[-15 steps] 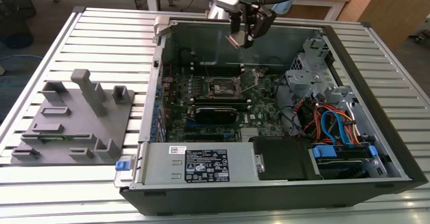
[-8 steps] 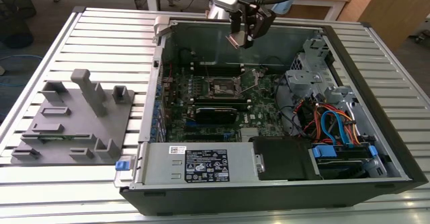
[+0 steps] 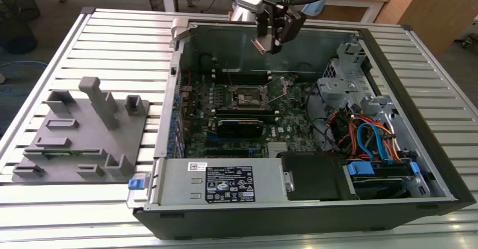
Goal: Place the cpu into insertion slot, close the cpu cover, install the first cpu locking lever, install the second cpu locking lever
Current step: 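Place the cpu into insertion slot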
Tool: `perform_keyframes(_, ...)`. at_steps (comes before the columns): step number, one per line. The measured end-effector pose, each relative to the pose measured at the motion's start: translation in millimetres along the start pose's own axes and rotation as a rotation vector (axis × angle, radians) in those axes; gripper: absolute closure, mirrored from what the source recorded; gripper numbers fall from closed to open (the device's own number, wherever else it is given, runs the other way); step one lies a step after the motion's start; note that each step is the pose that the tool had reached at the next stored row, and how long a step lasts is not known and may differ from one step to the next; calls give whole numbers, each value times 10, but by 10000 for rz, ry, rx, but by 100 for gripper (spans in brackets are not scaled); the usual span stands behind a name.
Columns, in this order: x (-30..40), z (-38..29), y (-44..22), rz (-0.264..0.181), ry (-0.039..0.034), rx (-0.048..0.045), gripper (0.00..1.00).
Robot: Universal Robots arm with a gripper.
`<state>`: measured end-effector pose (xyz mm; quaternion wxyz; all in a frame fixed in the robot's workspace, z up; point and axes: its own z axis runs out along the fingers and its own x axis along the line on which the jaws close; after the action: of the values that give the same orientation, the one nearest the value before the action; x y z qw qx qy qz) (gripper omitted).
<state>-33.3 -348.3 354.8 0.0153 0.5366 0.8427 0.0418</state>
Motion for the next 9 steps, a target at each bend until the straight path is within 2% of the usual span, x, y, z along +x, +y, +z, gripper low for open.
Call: perform_keyframes(9,0,0,0,165,-15,-3,46)
